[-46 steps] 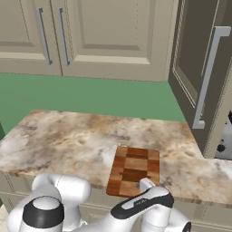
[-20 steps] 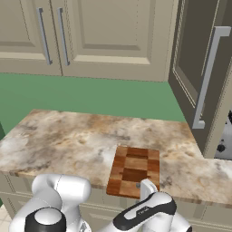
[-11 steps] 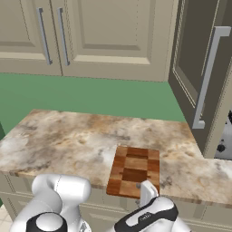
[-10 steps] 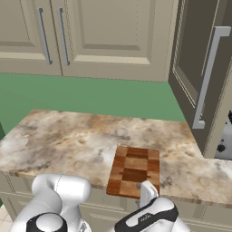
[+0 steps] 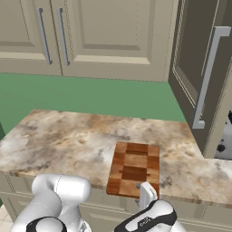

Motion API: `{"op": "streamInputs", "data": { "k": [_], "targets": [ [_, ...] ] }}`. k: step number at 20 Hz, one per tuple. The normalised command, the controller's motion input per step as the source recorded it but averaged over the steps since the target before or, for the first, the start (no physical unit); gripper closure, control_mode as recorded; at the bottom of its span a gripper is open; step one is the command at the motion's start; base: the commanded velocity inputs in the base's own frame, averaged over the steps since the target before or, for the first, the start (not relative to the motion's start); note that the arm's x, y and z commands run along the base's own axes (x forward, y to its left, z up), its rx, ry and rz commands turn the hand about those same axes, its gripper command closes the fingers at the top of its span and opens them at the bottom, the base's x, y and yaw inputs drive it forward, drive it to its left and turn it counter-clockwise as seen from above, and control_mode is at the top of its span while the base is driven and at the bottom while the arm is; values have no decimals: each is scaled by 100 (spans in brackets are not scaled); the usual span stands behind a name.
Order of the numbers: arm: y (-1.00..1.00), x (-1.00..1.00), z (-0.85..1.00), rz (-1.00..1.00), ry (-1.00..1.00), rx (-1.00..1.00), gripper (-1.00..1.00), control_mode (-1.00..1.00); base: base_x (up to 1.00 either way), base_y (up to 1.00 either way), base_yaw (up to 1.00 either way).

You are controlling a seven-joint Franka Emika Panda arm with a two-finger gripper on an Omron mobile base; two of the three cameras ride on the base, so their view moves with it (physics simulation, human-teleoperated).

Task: Move the cutting board and knife to the sink. Then move spray from the cabinet to the counter.

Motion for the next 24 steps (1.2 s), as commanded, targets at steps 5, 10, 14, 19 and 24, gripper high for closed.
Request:
{"op": "streamInputs", "data": {
  "k": [5, 10, 14, 19, 24],
  "targets": [
    [2, 16, -2, -2, -1, 0, -100, -100, 0, 0, 0],
    [0, 3, 0, -3, 0, 0, -100, -100, 0, 0, 0],
    [0, 0, 0, -3, 0, 0, -100, -100, 0, 0, 0],
    [0, 0, 0, -3, 0, 0, -100, -100, 0, 0, 0],
    [13, 1, 0, -4, 0, 0, 100, -100, 0, 0, 0]
  ]
}}
